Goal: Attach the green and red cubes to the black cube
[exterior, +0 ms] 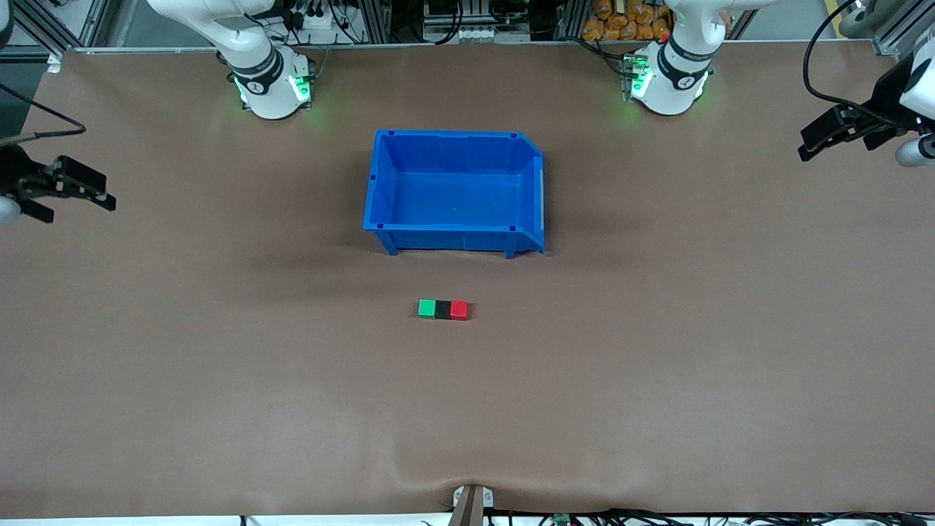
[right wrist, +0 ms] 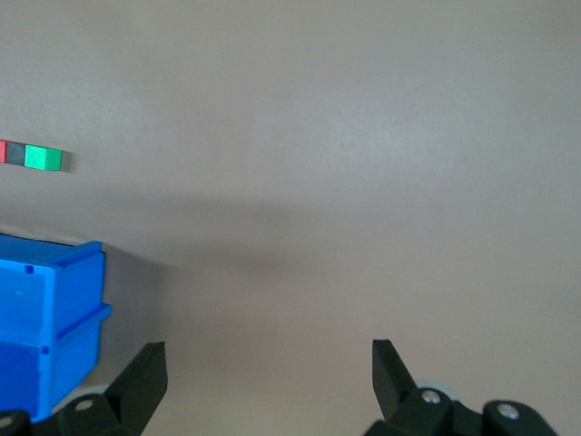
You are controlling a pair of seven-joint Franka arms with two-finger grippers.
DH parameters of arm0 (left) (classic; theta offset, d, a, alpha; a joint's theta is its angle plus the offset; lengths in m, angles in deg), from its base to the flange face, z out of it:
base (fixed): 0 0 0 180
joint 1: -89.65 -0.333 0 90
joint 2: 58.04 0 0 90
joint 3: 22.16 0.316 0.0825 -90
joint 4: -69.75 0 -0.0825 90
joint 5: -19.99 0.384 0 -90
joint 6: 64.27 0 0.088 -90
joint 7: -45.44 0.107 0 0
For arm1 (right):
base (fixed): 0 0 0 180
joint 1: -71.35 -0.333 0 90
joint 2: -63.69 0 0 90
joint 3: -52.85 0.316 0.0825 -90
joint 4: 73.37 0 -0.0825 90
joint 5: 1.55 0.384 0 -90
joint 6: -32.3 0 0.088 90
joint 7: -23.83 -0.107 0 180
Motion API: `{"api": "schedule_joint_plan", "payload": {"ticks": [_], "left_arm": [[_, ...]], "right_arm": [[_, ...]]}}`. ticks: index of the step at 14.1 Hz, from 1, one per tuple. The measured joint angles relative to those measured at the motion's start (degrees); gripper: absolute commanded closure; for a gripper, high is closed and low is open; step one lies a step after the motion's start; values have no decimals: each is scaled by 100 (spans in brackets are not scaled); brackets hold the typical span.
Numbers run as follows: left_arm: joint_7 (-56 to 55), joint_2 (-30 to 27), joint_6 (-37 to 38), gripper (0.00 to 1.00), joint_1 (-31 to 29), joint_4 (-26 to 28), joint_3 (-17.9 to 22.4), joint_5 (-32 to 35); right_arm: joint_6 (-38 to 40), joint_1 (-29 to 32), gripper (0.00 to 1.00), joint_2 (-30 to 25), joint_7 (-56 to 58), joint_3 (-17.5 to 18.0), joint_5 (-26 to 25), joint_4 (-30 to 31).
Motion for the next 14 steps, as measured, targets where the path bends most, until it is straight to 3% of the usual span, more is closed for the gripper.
{"api": "schedule_joint_plan", "payload": {"ticks": [9,14], "left_arm": [[14,148,-7,0,27,-225,-79,-1],[17,192,-7,0,43,-294,-176,-89]], "right_arm": [[804,372,0,-314,-922,622,-228,9],[769,377,0,-373,-1017,668,-228,25]]}}
